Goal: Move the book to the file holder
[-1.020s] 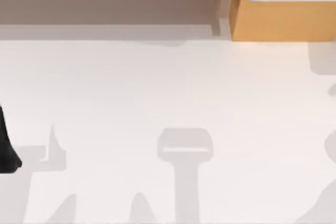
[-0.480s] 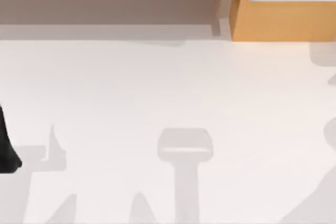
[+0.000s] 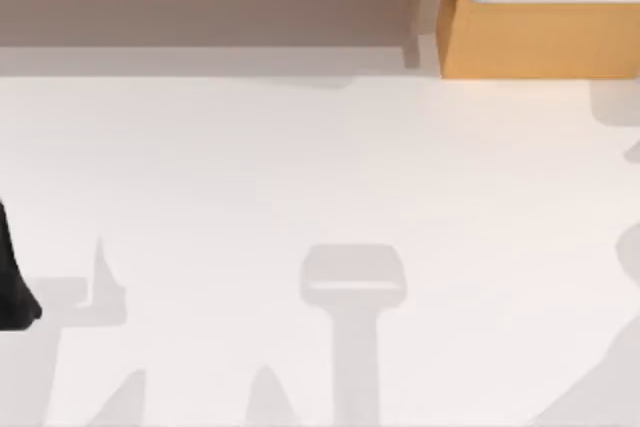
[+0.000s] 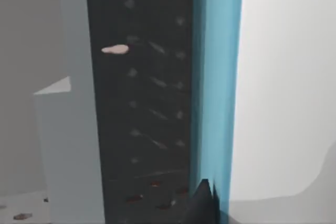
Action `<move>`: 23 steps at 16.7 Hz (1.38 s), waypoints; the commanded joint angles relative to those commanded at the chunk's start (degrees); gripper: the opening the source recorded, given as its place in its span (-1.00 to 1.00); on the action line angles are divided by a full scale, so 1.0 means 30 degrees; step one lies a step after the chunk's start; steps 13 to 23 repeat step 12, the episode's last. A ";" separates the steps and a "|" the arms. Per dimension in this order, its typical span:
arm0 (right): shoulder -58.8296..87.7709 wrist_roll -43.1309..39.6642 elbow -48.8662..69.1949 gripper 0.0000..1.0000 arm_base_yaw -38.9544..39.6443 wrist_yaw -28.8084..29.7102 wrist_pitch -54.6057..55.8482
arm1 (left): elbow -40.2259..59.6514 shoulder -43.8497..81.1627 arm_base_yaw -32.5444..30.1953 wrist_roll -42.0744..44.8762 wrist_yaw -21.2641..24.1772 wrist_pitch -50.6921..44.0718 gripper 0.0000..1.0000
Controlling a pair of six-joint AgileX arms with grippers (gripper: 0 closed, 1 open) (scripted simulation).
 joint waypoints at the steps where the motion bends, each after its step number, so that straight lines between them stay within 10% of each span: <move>1: 0.0000 0.0000 0.0000 0.21 0.0000 0.0000 0.0000 | 0.0000 0.0000 0.0000 0.0000 0.0000 0.0000 1.00; 7: 0.0000 0.0000 0.0000 1.00 0.0000 0.0000 0.0000 | 0.0000 0.0000 0.0000 0.0000 0.0000 0.0000 1.00; 23: 0.0000 0.0000 0.0000 1.00 0.0000 0.0000 0.0000 | 0.0000 0.0000 0.0000 0.0000 0.0000 0.0000 1.00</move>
